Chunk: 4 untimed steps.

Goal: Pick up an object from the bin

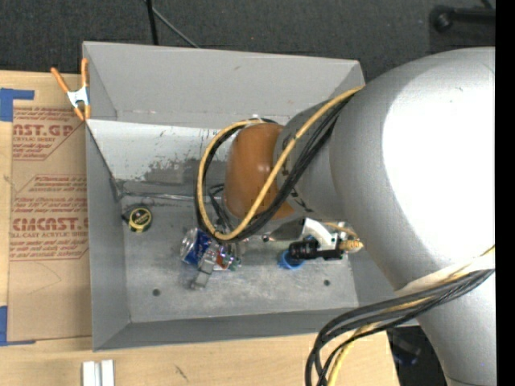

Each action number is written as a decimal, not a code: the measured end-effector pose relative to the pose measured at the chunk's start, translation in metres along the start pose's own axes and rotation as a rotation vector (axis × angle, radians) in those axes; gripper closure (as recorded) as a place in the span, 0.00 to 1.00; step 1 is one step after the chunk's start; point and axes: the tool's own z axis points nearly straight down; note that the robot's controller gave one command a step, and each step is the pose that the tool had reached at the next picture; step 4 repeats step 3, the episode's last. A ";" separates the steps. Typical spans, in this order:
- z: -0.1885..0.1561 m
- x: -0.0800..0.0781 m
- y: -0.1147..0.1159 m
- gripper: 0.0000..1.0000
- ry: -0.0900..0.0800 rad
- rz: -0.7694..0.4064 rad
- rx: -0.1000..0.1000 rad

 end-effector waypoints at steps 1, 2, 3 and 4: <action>0.000 0.000 0.000 1.00 0.000 0.000 0.000; -0.076 -0.001 0.002 1.00 -0.010 -0.002 -0.007; -0.120 -0.001 0.003 1.00 -0.008 -0.003 -0.006; -0.120 -0.001 0.003 1.00 -0.008 -0.003 -0.006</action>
Offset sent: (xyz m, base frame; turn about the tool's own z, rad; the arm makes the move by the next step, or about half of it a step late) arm 0.0000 0.0000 0.0000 0.0000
